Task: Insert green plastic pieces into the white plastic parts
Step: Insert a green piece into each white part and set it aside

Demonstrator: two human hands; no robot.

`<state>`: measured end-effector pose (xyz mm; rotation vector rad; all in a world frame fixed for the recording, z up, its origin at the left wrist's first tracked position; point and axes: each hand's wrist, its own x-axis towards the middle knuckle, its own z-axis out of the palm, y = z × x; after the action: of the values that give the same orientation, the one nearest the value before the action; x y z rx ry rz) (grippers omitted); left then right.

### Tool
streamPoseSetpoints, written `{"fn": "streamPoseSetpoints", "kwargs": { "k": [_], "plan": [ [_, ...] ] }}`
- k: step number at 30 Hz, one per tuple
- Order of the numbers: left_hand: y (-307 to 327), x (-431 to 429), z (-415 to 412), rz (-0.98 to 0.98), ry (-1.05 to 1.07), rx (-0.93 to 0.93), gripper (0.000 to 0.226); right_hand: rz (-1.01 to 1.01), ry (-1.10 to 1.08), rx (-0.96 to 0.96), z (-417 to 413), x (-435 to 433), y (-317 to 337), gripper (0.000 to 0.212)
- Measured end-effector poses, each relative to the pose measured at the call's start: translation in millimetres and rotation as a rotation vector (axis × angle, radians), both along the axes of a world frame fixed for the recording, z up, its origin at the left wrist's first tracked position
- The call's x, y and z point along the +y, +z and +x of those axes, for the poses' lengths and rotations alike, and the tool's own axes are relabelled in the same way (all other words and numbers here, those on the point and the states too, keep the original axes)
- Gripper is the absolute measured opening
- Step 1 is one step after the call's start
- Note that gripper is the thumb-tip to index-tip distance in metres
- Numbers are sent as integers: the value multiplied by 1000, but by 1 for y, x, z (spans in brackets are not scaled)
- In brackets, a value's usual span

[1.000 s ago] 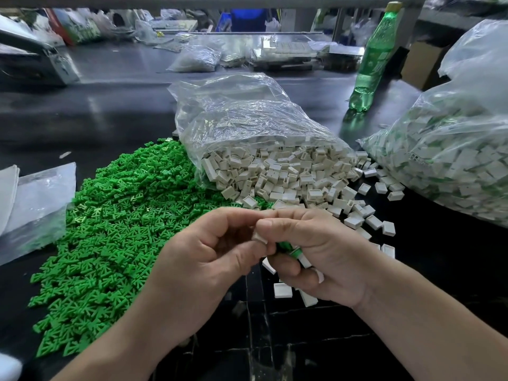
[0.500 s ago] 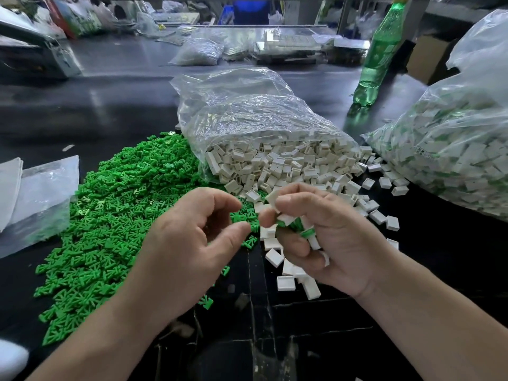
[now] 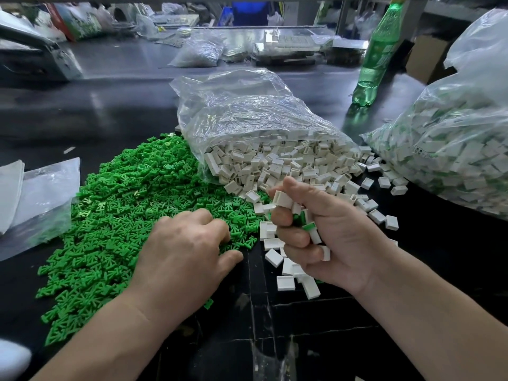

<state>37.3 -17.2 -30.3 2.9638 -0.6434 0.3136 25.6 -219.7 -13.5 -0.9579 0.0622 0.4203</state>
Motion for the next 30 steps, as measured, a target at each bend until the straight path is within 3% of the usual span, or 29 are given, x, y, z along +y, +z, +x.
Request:
{"fn": "streamPoseSetpoints", "kwargs": {
  "k": [3,6,12,14,17,20,26,30],
  "plan": [
    [-1,-4,1,-19,-29,7,23,43,-6,61,1,-1,1,17],
    [-3,-3,2,-24,-61,-25,12,60,-22,97,2,-2,2,23],
    [-4,-2,3,-66,-81,-55,18,41,-9,95,3,-2,-1,23],
    [-2,-2,3,-236,-31,-22,13,28,25,70,3,-3,-1,14],
    [-1,0,4,-675,44,112,6,-17,74,30,2,-3,-2,10],
    [1,0,2,-979,28,257,20,-72,48,29,0,-1,-2,8],
    [5,-6,-1,-1316,-52,482,17,-307,-20,-56,-5,6,-1,2],
    [4,-4,-2,-1293,-40,483,15,-406,-32,-96,-7,9,-1,14]
  ]
}}
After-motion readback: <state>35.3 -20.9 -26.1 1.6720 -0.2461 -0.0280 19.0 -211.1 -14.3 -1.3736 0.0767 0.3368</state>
